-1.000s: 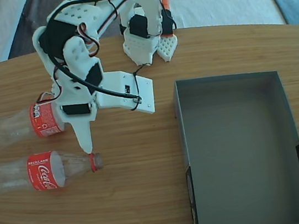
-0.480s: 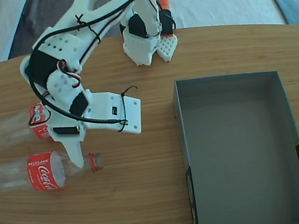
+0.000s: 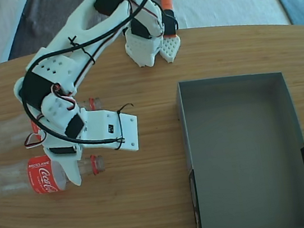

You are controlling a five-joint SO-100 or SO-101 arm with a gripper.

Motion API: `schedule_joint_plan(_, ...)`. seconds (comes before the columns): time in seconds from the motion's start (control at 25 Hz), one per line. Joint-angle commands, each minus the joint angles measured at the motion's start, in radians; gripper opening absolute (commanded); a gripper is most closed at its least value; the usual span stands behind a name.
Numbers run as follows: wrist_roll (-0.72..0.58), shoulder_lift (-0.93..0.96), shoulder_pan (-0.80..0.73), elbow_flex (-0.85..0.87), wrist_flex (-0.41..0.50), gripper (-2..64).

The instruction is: Grasp the bottles and put them in the box.

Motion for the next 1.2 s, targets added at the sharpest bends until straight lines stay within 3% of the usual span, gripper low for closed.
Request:
schedule_joint_plan(0.0, -0.035, 0.008, -0.017, -0.060, 0.003, 45.0)
schedule_joint_plan(0.72, -0.038, -0.006, -0.046, 0.029, -0.012, 44.7)
schedule_joint_plan(1.16, -0.067, -0.173, -0.034, -0.101, -0.008, 44.6)
